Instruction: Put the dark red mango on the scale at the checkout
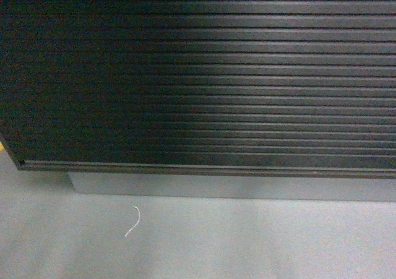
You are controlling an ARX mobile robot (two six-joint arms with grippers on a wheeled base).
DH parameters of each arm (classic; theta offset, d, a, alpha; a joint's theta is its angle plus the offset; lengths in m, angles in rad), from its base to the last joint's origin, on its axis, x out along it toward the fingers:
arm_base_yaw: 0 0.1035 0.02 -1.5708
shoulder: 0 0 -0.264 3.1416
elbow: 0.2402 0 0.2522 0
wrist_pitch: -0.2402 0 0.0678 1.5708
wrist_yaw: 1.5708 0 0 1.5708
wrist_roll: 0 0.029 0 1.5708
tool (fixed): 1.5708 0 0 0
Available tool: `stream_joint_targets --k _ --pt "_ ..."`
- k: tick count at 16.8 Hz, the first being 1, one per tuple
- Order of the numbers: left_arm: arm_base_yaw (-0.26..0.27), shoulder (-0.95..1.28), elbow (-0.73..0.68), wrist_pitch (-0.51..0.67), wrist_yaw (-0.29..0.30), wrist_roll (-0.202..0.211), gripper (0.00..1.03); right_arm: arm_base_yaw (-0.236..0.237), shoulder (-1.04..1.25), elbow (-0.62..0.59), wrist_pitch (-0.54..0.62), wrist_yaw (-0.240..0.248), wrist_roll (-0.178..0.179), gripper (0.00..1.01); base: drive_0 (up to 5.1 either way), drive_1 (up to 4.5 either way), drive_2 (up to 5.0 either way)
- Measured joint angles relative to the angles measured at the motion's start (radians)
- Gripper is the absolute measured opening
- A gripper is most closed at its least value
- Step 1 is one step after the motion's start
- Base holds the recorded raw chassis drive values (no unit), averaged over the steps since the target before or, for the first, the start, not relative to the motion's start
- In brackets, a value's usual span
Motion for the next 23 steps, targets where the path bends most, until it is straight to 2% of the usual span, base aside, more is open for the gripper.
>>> stream_joint_targets --k 23 --pt "0.0 0.0 0.0 0.0 0.0 0.0 0.98 0.0 0.0 0.0 0.0 0.0 0.0 0.98 -0.1 1.78 -2.0"
